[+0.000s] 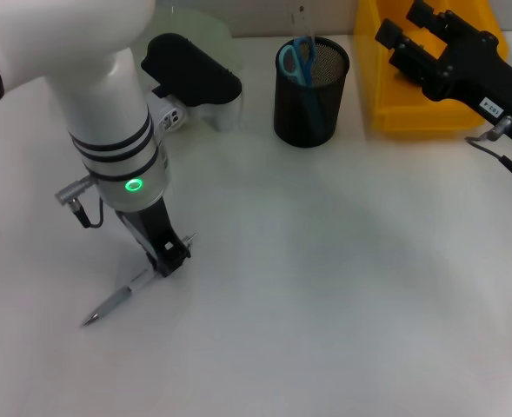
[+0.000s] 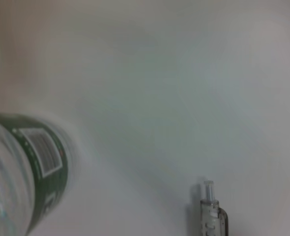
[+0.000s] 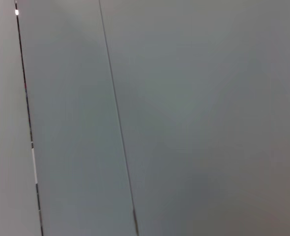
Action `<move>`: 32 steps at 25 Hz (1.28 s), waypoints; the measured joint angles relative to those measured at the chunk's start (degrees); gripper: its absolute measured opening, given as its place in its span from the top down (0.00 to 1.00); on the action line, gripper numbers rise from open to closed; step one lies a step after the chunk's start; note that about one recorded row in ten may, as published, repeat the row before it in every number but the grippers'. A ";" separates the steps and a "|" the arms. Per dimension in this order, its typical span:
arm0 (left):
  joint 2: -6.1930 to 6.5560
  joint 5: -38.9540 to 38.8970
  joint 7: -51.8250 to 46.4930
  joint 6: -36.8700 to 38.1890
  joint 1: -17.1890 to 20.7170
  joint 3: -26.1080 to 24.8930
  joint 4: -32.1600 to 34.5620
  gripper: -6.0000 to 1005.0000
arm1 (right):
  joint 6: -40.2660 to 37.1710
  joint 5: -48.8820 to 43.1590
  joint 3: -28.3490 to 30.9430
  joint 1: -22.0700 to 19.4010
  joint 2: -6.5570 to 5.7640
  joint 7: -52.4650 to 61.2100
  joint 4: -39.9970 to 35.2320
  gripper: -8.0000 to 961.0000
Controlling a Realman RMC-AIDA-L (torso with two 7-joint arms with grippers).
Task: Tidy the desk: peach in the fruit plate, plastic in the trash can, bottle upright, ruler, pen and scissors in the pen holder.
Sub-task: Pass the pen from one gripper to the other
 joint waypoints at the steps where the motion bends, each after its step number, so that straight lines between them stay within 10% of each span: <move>1: 0.00 -0.02 0.00 0.02 0.00 -0.26 0.46 0.81 | 0.00 0.00 0.29 -0.02 0.00 0.00 0.00 0.36; 21: 0.08 -1.10 1.85 -2.56 1.87 -6.61 16.67 0.81 | -4.36 0.02 10.44 -5.86 -0.19 2.92 -0.87 0.36; 32: 0.44 -14.34 12.72 -11.08 13.88 -13.08 26.93 0.81 | -8.89 -0.91 9.89 -9.13 -0.35 4.61 -2.87 0.36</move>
